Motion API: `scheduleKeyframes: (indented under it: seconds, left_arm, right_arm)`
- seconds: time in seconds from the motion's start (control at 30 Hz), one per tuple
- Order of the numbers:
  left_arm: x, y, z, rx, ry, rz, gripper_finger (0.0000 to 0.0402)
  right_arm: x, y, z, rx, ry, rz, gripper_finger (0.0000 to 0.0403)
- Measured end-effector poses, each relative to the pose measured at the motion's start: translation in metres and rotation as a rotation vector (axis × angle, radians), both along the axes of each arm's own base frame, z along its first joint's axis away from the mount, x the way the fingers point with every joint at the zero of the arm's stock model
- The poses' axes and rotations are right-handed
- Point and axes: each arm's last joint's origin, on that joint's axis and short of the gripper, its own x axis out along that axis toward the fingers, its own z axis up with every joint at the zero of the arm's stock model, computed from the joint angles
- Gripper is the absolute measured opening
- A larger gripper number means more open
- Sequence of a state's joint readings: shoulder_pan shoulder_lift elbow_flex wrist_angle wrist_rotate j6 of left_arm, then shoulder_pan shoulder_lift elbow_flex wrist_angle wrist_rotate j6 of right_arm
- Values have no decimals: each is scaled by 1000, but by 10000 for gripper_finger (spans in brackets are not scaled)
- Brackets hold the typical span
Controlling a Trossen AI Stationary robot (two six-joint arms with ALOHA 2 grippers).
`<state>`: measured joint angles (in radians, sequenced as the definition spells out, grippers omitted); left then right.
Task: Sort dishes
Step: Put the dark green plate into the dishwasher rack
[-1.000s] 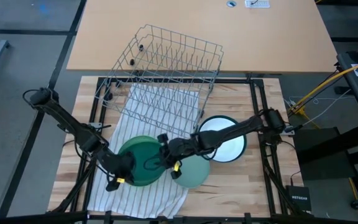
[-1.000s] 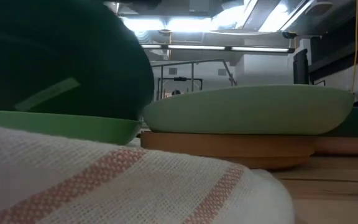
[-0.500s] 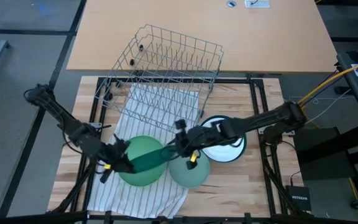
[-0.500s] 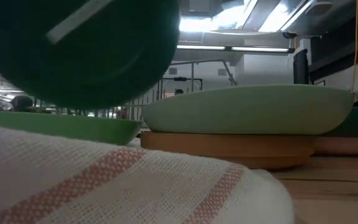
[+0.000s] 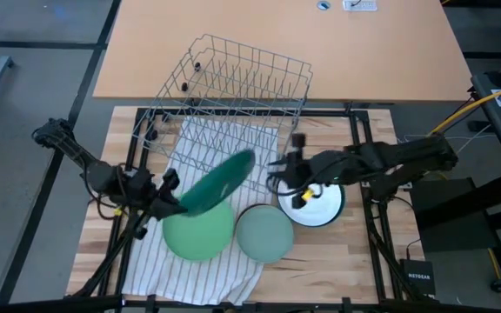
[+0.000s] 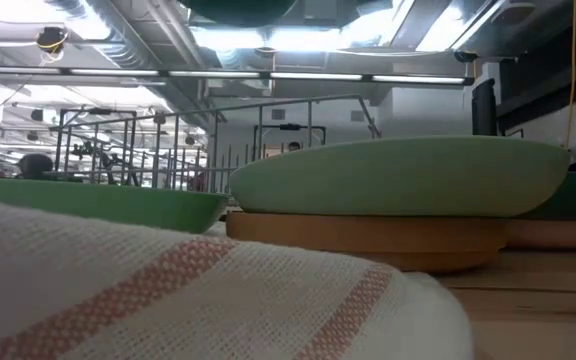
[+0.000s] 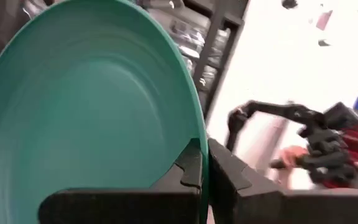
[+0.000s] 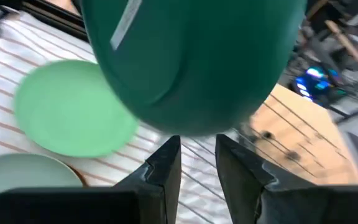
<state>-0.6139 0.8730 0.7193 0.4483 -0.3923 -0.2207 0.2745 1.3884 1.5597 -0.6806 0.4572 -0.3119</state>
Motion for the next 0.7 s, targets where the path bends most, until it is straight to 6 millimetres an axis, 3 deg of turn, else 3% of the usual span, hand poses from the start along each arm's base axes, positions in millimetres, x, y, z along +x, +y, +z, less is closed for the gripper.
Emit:
scheduleKeyframes:
  seconds: [0.23,0.47,0.7]
  left_arm:
    - [15,31,2,55,-21,198,1]
    - [27,75,2,97,-28,387,1]
    - [33,122,0,42,-31,427,0]
  right_arm:
    - [-37,-13,19,-40,-30,-86,103]
    - [-63,-21,27,-39,-15,-106,103]
    - [-79,-40,13,-19,24,-196,103]
